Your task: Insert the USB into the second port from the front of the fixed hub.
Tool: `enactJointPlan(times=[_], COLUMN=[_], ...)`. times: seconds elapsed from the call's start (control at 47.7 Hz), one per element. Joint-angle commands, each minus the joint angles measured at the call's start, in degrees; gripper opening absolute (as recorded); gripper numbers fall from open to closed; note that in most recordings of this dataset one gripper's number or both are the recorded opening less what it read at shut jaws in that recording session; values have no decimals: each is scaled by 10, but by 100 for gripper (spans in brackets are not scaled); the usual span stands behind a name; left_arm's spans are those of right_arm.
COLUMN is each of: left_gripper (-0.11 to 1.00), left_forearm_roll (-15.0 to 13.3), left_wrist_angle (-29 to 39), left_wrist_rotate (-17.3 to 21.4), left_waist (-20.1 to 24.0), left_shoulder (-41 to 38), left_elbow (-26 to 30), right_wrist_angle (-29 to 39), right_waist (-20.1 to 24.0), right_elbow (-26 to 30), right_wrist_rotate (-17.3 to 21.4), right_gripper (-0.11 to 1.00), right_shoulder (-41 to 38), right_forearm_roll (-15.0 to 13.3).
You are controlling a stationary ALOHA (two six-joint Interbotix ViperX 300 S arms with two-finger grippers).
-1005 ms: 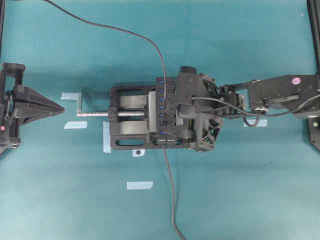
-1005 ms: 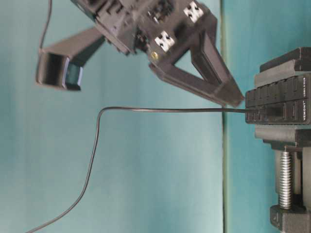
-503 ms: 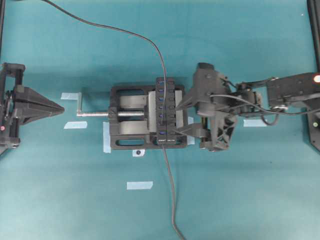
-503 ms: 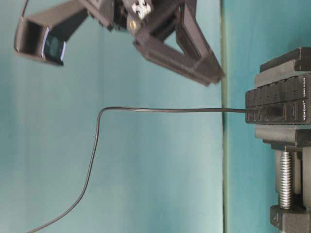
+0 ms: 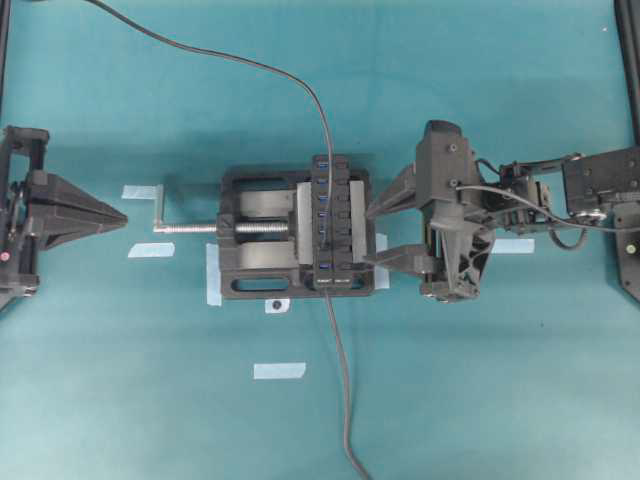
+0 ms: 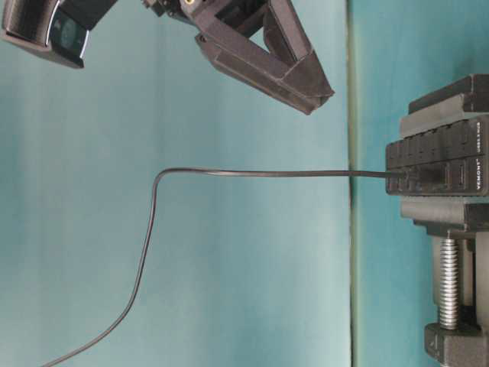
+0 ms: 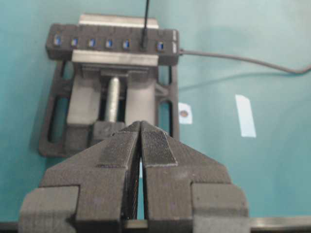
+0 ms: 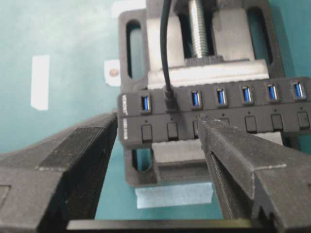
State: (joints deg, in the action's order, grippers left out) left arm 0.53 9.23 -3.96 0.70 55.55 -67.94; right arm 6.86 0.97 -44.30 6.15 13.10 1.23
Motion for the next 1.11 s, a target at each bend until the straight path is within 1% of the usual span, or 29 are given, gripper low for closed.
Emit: enactJointPlan(times=[0.0,1.089], left_gripper=[0,0], left_forearm_roll=[1,1], left_wrist_angle=[-5,-5], left_wrist_rotate=[-1,0], left_waist=[1,6], left_shoulder=[2,6], left_elbow=[4,4], right_wrist_angle=[-11,-17], right_waist=[3,4], right_elbow=[3,-4], right_wrist_rotate=[4,4], right_gripper=[80,80], right_shoulder=[14,15], right_forearm_roll=[1,0])
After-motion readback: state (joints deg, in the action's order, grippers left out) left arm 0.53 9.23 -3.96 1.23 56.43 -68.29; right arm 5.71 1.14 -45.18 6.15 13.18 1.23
